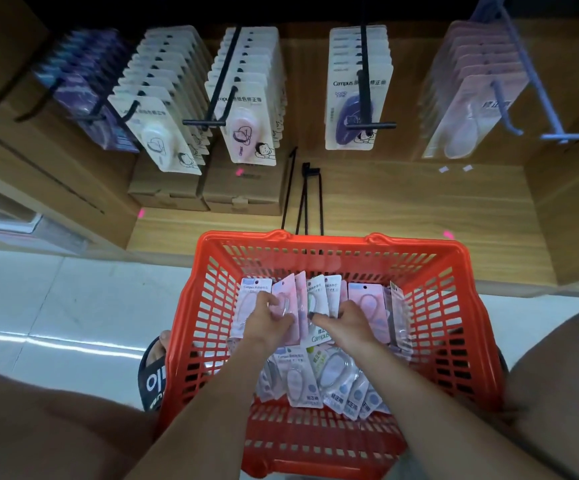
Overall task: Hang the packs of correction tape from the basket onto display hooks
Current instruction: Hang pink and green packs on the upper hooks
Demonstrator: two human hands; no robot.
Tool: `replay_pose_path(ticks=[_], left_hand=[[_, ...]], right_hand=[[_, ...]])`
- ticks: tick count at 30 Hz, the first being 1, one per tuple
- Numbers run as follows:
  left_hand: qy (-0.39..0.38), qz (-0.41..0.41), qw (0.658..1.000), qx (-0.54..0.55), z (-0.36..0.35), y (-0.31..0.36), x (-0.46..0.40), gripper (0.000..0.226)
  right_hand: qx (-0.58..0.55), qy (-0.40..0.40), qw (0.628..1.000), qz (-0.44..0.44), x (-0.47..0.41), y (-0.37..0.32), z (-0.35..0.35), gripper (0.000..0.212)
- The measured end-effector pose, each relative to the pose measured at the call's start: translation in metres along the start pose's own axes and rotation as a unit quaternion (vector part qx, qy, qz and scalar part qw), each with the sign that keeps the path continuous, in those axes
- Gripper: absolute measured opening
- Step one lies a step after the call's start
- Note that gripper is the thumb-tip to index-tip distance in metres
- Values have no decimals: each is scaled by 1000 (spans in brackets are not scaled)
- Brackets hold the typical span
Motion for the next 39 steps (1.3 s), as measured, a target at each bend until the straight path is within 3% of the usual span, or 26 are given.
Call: replay_pose_path(ticks=[1,4,8,11,15,21,24,25,27,29,32,36,39], left_hand=[[-5,17,1000,17,-2,-3,-1,38],[-5,59,997,53,-3,-8,-5,69],[-34,99,990,99,-8,-11,-2,57],[-41,103,985,132,-11,-16,-7,66],[-22,96,988,117,-9,-15,-5,80],[4,93,977,193,-1,-8,2,72],[23,88,969,229,4,-8,4,68],[31,90,966,240,6,-9,5,68],[27,90,963,254,8,-14,2,83],[25,79,965,250,9,-32,-17,95],[10,78,964,254,12,-24,-5,81],[-34,65,955,288,11,-3,22,41],[-83,62,946,307,9,8,37,33]], right_hand=[[11,-1,1000,-1,-7,6,-3,64],[22,2,1000,6,-6,7,1,41],[1,-4,1000,-2,-2,6,9,29],[11,-19,1000,-3,-1,7,8,29],[27,-33,999,-1,0,10,8,29],[36,-20,999,4,6,11,12,25],[39,-10,999,7,11,10,17,8],[37,-9,999,4,12,11,19,16],[33,-5,999,3,15,12,22,29],[38,-8,999,5,17,13,22,25],[32,4,999,20,22,11,27,9],[-1,10,1000,10,30,11,33,10],[-80,-5,996,-26,33,20,35,13]])
Point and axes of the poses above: each hand's wrist, its own x-axis away from the middle knuckle, its own z-axis out of the back of the hand, y = z × x, the point moved 7 cm from there along -x, towards the middle knuckle, and after that the axes turned 9 degrees about x, right-handed, at the moved point
